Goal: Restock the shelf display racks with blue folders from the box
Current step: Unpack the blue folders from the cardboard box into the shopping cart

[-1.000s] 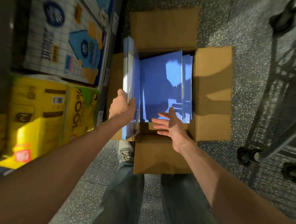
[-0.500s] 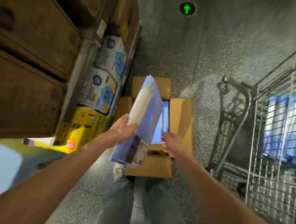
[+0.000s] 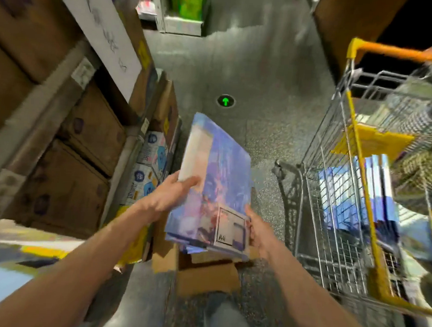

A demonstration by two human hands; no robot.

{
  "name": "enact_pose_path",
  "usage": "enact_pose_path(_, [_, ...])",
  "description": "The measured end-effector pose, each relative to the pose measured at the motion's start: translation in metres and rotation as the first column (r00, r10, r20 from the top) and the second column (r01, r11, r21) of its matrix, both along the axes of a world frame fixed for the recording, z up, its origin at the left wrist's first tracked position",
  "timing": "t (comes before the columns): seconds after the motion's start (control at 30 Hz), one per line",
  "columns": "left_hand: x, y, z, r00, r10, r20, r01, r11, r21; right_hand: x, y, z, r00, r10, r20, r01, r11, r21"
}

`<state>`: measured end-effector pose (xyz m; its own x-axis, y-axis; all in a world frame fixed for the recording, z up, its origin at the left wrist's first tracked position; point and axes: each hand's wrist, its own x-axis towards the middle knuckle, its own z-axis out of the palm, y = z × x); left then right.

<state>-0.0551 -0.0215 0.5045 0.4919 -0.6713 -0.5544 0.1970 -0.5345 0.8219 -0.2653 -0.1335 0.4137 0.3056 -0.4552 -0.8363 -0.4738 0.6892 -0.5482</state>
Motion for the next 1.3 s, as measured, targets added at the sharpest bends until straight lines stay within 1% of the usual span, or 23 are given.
enact_pose_path(0.03, [-0.002,0.006,0.008,1.000,-0.010,0.009,0.010,1.000,-0.017,-0.004,0.006,0.010,0.997,-0.064,0.031,0.064,0.998,0.002])
enact_pose_path(0.1, [-0.009,0.023,0.023,1.000,-0.019,-0.008,0.019,0.999,-0.037,-0.012,0.022,0.027,0.990,-0.127,0.063,0.129,0.991,-0.030])
enact_pose_path(0.2, [-0.025,0.052,0.047,1.000,-0.002,0.023,0.003,0.999,-0.052,-0.022,0.042,0.054,0.978,-0.196,0.064,0.204,0.967,-0.150])
enact_pose_path(0.23, [-0.030,0.059,0.053,0.999,0.023,0.034,-0.020,0.997,-0.071,-0.026,0.044,0.057,0.975,-0.215,0.060,0.223,0.954,-0.202])
enact_pose_path(0.3, [-0.041,0.068,0.065,0.999,0.040,0.013,-0.038,0.993,-0.107,-0.038,0.034,0.036,0.969,-0.240,0.061,0.247,0.920,-0.306])
enact_pose_path(0.33, [-0.048,0.073,0.073,0.999,0.043,0.003,-0.043,0.992,-0.121,-0.044,0.036,0.041,0.964,-0.262,0.055,0.265,0.905,-0.333])
enact_pose_path(0.37, [-0.054,0.075,0.078,0.999,0.049,0.002,-0.048,0.990,-0.133,-0.048,0.044,0.057,0.955,-0.292,0.052,0.291,0.892,-0.345])
enact_pose_path(0.43, [-0.070,0.081,0.090,0.998,0.052,0.037,-0.046,0.986,-0.161,-0.062,0.072,0.112,0.932,-0.354,0.073,0.354,0.855,-0.379])
enact_pose_path(0.53, [-0.091,0.082,0.098,0.993,0.055,0.102,-0.034,0.980,-0.194,-0.087,0.077,0.139,0.915,-0.387,0.114,0.400,0.828,-0.393])
enact_pose_path(0.63, [-0.109,0.080,0.107,0.993,0.065,0.099,-0.044,0.979,-0.201,-0.109,0.079,0.156,0.909,-0.401,0.110,0.407,0.801,-0.440])
enact_pose_path(0.77, [-0.129,0.065,0.116,0.999,0.032,0.025,-0.025,0.970,-0.241,-0.135,0.076,0.186,0.909,-0.406,0.093,0.396,0.776,-0.491])
enact_pose_path(0.83, [-0.144,0.054,0.122,0.999,0.023,-0.022,-0.028,0.965,-0.262,-0.152,0.070,0.195,0.898,-0.430,0.099,0.414,0.742,-0.527])
enact_pose_path(0.9, [-0.163,0.042,0.130,1.000,0.004,-0.026,-0.011,0.963,-0.271,-0.173,0.061,0.200,0.881,-0.466,0.082,0.431,0.718,-0.547])
enact_pose_path(1.03, [-0.198,0.013,0.136,0.999,-0.043,0.011,0.045,0.959,-0.279,-0.215,0.031,0.192,0.855,-0.513,0.074,0.467,0.701,-0.539])
enact_pose_path(1.1, [-0.220,-0.004,0.140,0.995,-0.077,0.058,0.090,0.957,-0.276,-0.249,-0.002,0.164,0.831,-0.554,0.047,0.482,0.676,-0.558])
enact_pose_path(1.17, [-0.248,-0.028,0.141,0.988,-0.121,0.094,0.142,0.953,-0.268,-0.282,-0.021,0.155,0.811,-0.584,-0.021,0.474,0.678,-0.562])
enact_pose_path(1.2, [-0.262,-0.039,0.141,0.984,-0.142,0.109,0.167,0.949,-0.266,-0.292,-0.022,0.161,0.814,-0.575,-0.083,0.434,0.697,-0.571])
enact_pose_path(1.23, [-0.278,-0.053,0.139,0.979,-0.162,0.126,0.191,0.945,-0.267,-0.306,-0.024,0.166,0.838,-0.532,-0.121,0.371,0.718,-0.589])
enact_pose_path(1.3, [-0.309,-0.077,0.135,0.965,-0.188,0.182,0.233,0.935,-0.268,-0.331,-0.031,0.177,0.846,-0.507,-0.164,0.290,0.696,-0.657])
